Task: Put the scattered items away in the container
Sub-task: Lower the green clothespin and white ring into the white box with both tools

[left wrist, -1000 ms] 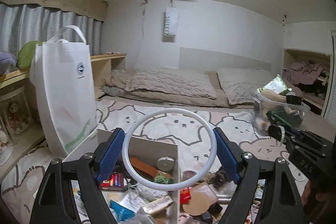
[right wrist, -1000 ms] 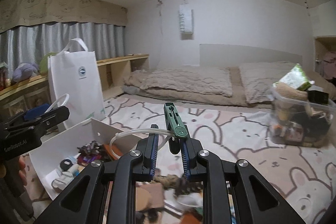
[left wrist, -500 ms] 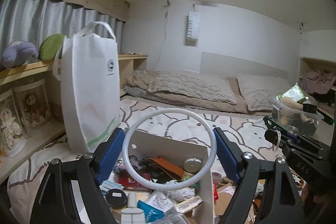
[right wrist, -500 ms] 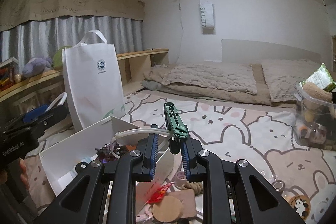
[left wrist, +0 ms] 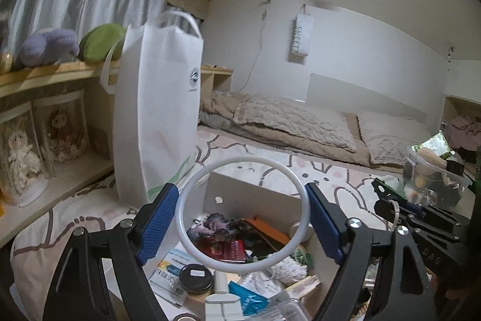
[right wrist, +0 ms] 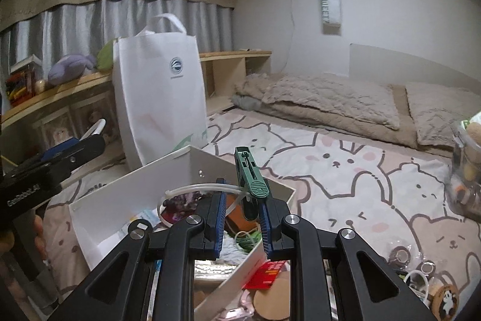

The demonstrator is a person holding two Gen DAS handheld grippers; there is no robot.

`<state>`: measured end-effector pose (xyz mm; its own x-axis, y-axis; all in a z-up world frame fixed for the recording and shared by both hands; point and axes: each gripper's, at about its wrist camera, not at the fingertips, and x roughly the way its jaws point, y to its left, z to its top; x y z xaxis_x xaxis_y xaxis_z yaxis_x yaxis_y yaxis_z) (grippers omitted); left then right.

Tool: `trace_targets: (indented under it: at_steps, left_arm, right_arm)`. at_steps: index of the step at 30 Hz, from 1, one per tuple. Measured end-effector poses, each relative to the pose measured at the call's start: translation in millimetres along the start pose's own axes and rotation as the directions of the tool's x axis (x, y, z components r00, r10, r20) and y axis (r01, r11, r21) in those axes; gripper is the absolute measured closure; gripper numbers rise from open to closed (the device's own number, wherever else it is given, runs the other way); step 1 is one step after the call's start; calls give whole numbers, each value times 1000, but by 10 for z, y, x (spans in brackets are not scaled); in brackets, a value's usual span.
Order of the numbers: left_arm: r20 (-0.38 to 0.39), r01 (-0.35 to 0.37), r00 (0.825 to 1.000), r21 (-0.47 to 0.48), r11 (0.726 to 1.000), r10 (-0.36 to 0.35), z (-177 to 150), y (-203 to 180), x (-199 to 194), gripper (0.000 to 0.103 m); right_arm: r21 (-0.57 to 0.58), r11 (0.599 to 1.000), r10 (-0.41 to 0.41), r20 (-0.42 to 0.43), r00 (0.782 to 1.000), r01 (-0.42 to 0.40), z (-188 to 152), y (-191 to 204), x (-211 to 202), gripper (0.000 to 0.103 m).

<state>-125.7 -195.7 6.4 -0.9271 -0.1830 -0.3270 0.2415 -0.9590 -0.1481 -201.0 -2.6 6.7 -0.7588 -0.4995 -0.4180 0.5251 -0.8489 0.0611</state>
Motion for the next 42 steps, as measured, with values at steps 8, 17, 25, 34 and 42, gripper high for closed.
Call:
trace_targets:
  at_steps: [8,17,25,34,42]
  left_arm:
    - [-87,-19,996,-22,1000,17,-132,118,323,19]
    - [-169,-64,983,33,997,69,-310,170,468,19]
    - [-203,-79,976,-8,997,76,-419,304,447,19]
    - [-254,-113,961,14,993,113,-555,330,539,19]
    - [-233,-134,964,-21,991,125,-528,389,485,5]
  right_arm:
    - [-24,998,50,-38,998,-51,-12,179,124,82]
    - [-54,996,64,-102,993,-70,-33,334,299,82]
    - [-21,995,93,-145,985,-97,-60,345,396,82]
    - [-5,992,124,-183,975,-127,-59,448,515,82]
    - [5,991,134,-218,967,-136,-74,502,630,82]
